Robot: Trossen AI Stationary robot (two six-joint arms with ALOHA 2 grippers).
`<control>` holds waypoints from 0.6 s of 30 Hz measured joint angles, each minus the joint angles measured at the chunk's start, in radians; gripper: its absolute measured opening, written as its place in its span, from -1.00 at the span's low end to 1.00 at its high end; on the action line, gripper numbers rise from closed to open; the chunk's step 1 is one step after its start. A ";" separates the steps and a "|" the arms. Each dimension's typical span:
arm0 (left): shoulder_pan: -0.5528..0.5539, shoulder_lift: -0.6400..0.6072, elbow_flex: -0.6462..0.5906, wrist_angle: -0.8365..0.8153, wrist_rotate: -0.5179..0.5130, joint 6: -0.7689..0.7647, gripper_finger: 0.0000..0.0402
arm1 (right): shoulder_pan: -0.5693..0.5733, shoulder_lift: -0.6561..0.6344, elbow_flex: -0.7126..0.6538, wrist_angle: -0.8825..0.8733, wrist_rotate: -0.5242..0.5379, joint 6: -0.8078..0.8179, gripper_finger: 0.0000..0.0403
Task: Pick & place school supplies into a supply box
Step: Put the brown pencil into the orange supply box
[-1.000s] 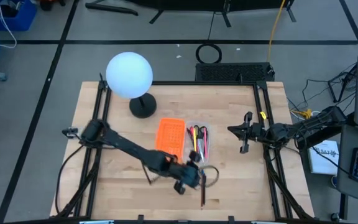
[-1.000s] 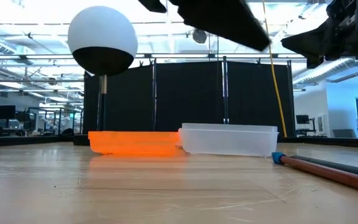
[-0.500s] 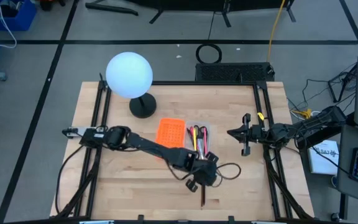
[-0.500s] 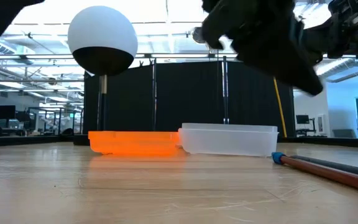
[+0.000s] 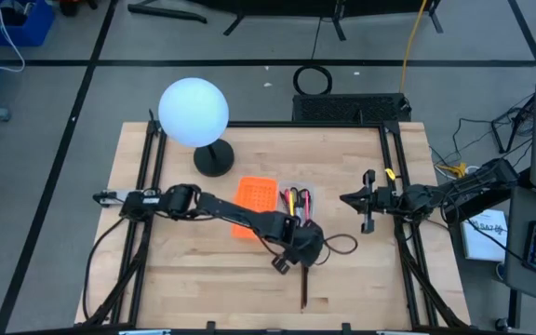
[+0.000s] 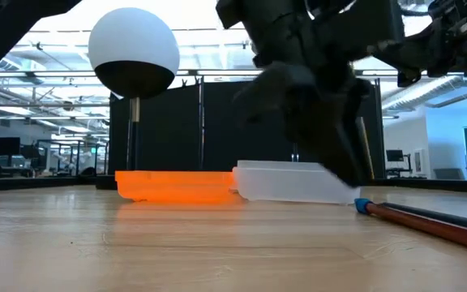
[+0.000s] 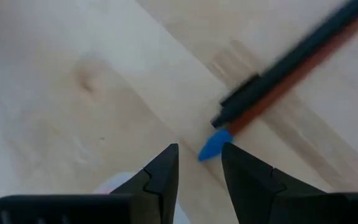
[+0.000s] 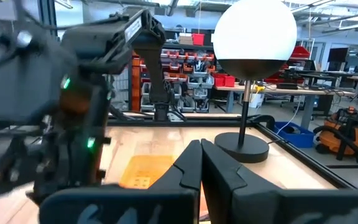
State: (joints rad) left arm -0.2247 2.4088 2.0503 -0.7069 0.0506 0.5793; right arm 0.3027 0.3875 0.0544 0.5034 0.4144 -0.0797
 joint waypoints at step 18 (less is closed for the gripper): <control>-0.065 0.029 0.001 -0.047 -0.104 0.296 -0.37 | 0.000 0.005 0.000 -0.007 0.001 0.016 -1.00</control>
State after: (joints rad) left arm -0.2897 2.4374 2.0514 -0.7544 -0.0531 0.8751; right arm 0.3027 0.3923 0.0544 0.4959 0.4156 -0.0639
